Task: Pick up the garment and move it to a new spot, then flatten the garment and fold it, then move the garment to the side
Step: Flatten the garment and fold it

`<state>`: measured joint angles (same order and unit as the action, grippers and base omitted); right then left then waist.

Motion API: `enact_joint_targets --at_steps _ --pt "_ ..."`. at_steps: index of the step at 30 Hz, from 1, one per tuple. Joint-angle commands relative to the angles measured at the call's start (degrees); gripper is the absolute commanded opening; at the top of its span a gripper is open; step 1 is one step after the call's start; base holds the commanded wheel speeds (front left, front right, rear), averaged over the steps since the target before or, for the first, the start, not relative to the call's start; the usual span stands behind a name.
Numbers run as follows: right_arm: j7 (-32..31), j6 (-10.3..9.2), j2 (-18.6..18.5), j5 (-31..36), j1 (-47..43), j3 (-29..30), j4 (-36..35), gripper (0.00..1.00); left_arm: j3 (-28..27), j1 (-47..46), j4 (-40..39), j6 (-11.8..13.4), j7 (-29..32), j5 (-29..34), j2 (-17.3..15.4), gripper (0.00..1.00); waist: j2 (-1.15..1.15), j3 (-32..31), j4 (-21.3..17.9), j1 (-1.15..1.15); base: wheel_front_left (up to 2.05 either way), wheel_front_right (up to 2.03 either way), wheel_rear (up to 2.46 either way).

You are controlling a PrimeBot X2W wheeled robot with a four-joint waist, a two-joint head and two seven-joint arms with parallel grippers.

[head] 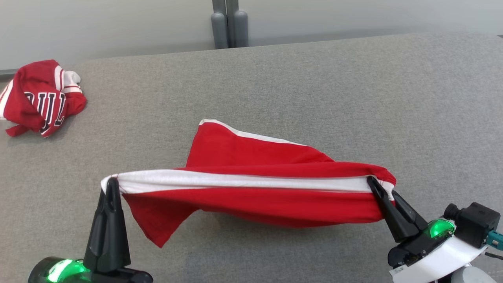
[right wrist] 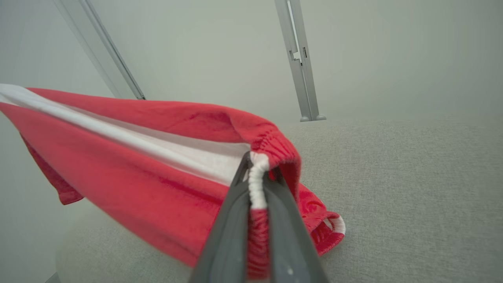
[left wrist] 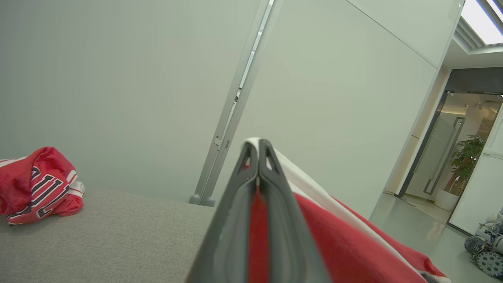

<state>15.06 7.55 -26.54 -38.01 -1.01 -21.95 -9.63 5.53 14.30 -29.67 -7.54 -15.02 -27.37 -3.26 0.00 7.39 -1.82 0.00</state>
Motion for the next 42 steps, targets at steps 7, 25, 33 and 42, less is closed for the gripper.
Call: enact_joint_targets --at_steps 7,25,33,42 --pt "-0.51 -0.12 0.31 -1.33 0.41 -1.78 6.83 0.0 0.97 -2.96 8.42 0.18 -0.22 -1.81 -1.38 0.0 0.0 1.5 -1.59 0.0 0.0 0.0 0.0" --pt "0.07 -0.12 10.75 2.32 15.48 0.35 24.68 0.0 4.75 -36.46 47.35 0.19 -0.21 -1.63 -7.53 0.0 0.0 10.69 -5.52 0.0 0.0 0.0 0.0" --pt "0.17 -0.12 15.54 2.75 24.25 -1.46 33.54 0.18 5.13 -47.97 64.53 0.19 -0.21 -1.39 -7.64 0.0 0.0 15.3 -7.55 0.0 0.0 0.0 0.0" --pt "0.16 -0.11 15.91 3.16 25.16 -1.3 34.89 1.0 3.81 -49.69 67.97 0.18 -0.2 -0.78 -5.69 1.0 0.0 14.7 -6.86 0.0 0.0 0.0 0.0"
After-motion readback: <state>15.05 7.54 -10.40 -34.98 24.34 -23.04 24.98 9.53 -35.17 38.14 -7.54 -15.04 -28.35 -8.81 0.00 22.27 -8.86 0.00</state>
